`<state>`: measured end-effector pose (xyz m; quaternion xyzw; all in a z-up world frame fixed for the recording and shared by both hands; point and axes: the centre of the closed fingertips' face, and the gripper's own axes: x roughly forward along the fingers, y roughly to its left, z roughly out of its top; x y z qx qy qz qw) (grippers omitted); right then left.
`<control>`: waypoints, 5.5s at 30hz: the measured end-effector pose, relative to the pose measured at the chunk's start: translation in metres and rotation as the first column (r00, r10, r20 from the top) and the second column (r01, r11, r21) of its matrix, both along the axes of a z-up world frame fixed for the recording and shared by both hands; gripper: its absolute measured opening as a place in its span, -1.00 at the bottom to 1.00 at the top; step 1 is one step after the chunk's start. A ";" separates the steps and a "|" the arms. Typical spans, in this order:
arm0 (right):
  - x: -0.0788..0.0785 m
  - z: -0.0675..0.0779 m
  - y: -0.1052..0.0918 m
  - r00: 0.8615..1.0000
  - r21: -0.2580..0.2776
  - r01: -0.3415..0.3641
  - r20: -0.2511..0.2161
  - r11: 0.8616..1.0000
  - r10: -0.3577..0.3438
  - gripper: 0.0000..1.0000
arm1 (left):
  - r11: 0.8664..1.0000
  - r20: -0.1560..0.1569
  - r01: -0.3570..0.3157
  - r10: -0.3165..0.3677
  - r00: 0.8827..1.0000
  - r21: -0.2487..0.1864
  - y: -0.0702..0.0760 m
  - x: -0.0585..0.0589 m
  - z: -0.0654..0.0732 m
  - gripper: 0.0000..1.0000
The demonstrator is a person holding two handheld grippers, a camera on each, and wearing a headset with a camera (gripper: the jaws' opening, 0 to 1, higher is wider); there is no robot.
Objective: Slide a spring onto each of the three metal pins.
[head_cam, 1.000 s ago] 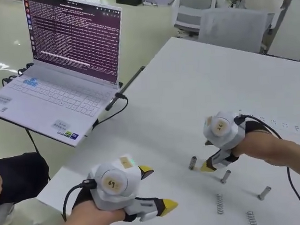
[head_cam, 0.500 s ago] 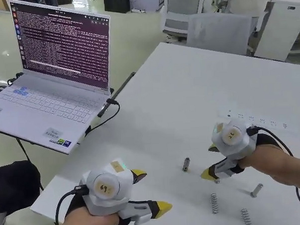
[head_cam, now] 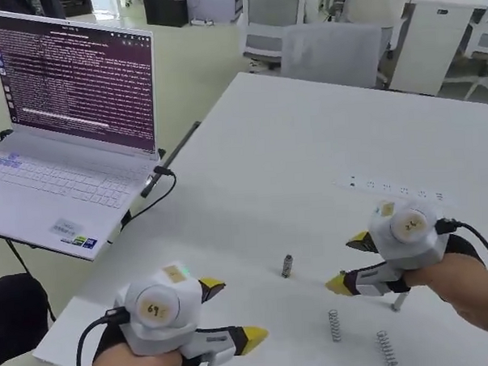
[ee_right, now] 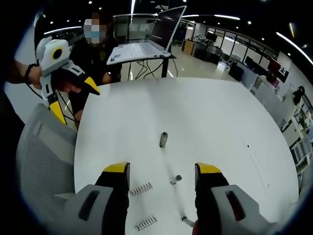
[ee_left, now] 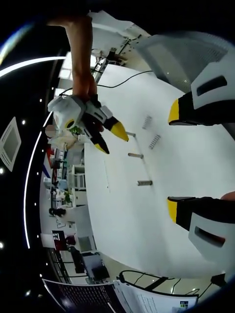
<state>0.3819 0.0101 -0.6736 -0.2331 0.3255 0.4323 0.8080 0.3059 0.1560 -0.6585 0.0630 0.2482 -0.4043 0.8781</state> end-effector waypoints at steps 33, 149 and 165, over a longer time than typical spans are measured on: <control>-0.053 0.019 -0.094 0.946 0.226 0.317 -0.004 0.921 -0.324 0.22 | 1.000 0.006 0.007 -0.007 1.000 0.002 0.000 0.013 0.005 0.09; -0.149 0.010 -0.141 0.824 0.321 0.560 -0.122 0.763 -0.553 0.34 | 0.999 -0.233 0.052 -0.047 0.971 0.015 -0.163 0.042 -0.126 -0.20; -0.149 0.007 -0.136 0.835 0.310 0.545 -0.121 0.779 -0.536 0.33 | 0.988 -0.161 0.099 -0.079 0.984 0.121 -0.166 0.046 -0.130 -0.49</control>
